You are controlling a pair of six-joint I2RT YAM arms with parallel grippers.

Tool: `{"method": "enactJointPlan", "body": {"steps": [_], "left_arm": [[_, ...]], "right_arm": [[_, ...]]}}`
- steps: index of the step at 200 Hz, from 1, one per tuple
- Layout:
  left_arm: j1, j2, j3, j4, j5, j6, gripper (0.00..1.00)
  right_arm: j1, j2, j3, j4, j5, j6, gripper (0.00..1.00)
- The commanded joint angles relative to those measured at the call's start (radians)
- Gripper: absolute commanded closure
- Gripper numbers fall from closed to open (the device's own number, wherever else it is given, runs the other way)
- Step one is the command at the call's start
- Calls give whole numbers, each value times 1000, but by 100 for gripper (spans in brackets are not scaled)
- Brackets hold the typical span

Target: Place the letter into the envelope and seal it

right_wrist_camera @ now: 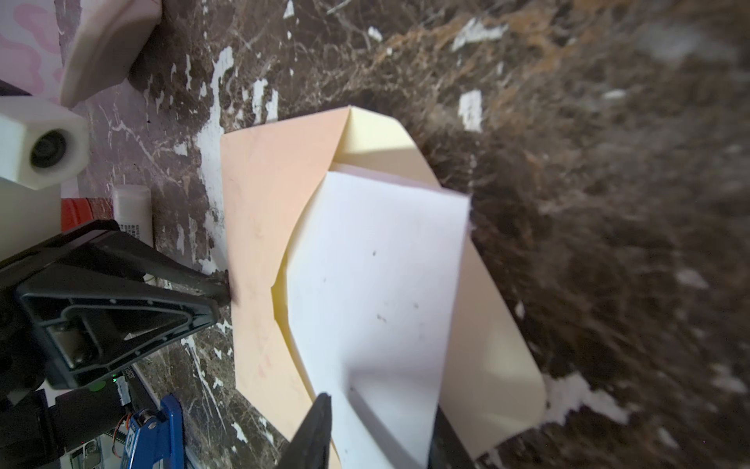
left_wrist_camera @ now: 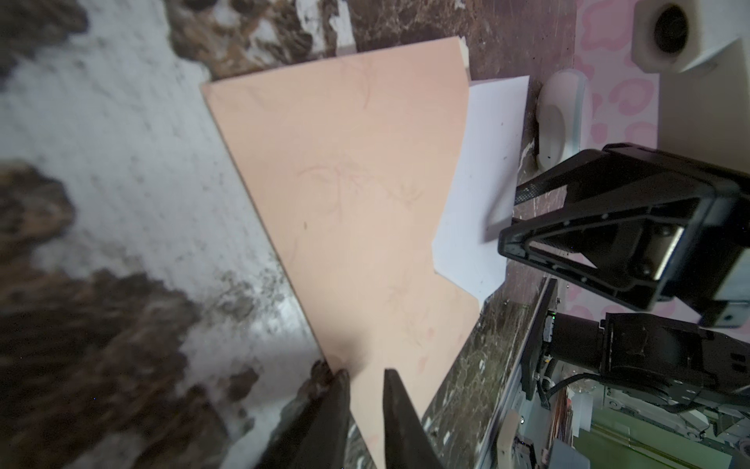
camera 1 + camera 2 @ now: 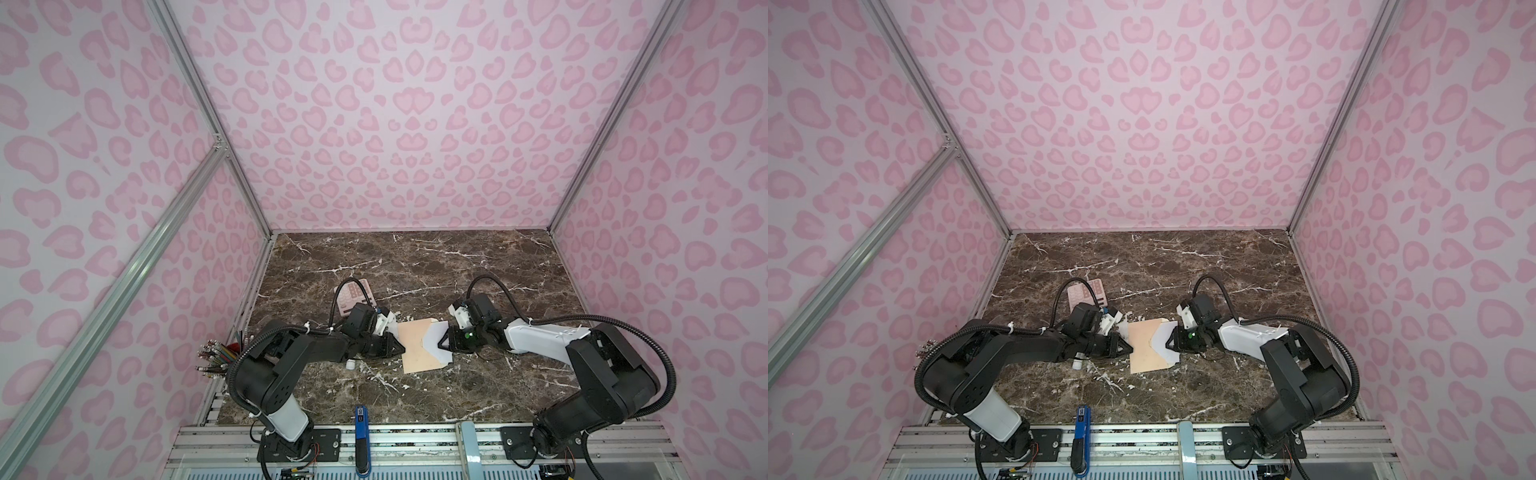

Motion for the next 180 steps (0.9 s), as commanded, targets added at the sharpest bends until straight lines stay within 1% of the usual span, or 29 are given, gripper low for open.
{"method": "enactJointPlan", "body": {"steps": [1, 15, 29, 117, 153, 171, 180], "left_arm": [[1, 4, 9, -20, -16, 14, 80], [1, 5, 13, -20, -15, 14, 80], [2, 5, 17, -21, -14, 14, 80], [1, 17, 37, -24, -7, 19, 80], [1, 21, 40, -25, -6, 21, 80], [1, 7, 38, -31, -6, 17, 77], [1, -13, 36, -35, -9, 14, 73]], "right_arm": [[1, 13, 6, -1, 9, -4, 67], [1, 22, 9, 6, 4, -2, 72], [2, 27, 8, 13, 2, 2, 73], [36, 87, 53, 26, -7, 5, 73], [37, 98, 62, 12, -9, -3, 76], [37, 98, 64, 0, 1, -9, 76], [37, 98, 63, -6, 4, -11, 76]]}}
